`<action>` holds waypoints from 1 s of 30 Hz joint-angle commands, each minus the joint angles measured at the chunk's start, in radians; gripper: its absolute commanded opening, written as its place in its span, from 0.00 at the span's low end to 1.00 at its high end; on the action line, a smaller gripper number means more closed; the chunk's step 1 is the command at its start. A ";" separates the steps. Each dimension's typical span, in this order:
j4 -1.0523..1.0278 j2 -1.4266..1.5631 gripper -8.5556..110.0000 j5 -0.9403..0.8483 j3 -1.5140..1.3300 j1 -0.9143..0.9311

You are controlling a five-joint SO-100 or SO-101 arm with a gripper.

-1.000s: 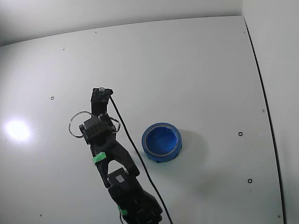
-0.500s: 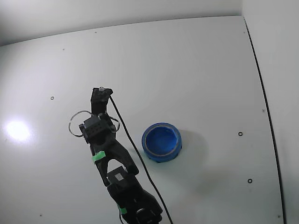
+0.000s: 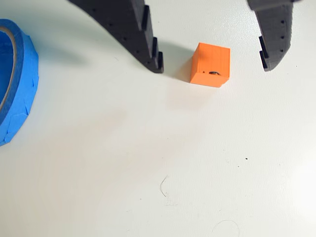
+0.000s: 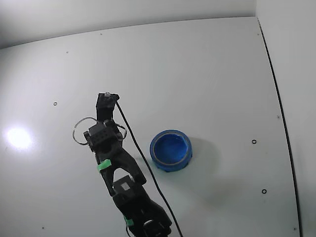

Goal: Grasp a block and put it in the bin.

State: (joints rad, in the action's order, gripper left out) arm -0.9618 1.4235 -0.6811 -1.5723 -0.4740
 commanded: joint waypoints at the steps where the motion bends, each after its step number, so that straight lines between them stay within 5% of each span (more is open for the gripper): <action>1: 0.014 -0.014 0.32 0.006 0.020 -0.008; 11: 0.014 -0.038 0.30 0.006 0.005 -0.008; 17: 0.014 -0.038 0.06 0.006 0.005 -0.008; 25: 0.014 -0.005 0.07 0.015 0.003 0.008; 30: 0.015 0.218 0.07 0.213 0.002 0.008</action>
State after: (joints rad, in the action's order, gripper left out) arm -0.9618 1.4082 -0.5921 -1.5846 -0.4740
